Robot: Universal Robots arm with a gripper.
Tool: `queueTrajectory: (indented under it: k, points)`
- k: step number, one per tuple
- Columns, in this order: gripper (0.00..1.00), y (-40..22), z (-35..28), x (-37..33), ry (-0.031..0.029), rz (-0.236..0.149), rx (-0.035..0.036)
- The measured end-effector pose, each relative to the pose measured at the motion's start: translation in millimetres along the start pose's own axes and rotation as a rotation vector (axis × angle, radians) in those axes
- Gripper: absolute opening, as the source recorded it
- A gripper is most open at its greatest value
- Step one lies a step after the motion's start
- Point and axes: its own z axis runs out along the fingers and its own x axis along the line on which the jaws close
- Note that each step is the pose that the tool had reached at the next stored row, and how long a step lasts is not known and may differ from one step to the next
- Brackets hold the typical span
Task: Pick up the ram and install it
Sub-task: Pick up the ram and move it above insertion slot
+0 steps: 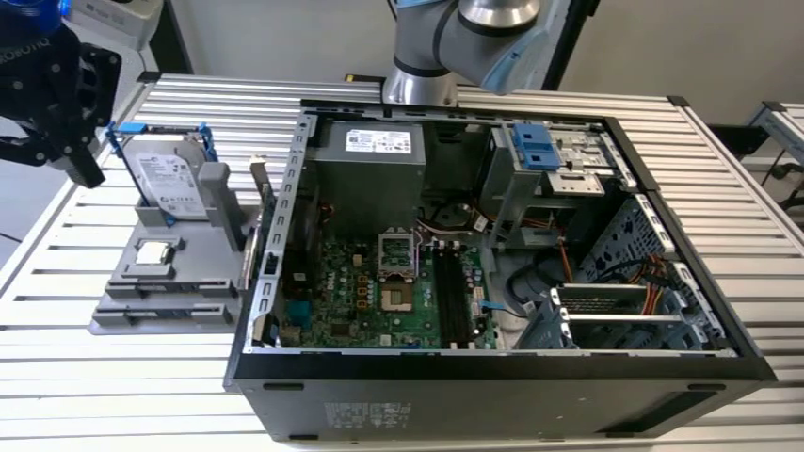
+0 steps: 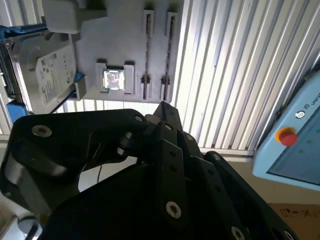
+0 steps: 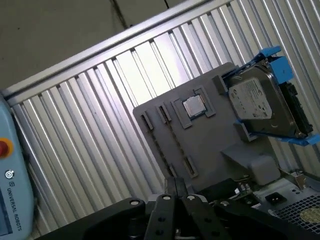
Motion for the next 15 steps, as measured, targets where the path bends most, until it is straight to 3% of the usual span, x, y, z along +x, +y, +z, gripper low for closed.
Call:
queueTrajectory:
  k: [8, 15]
  points:
    - [0.0, 0.0, 0.0, 0.0, 0.0024, -0.139, 0.0014]
    - [0.0, 0.0, 0.0, -0.1, -0.0003, -0.236, 0.0007]
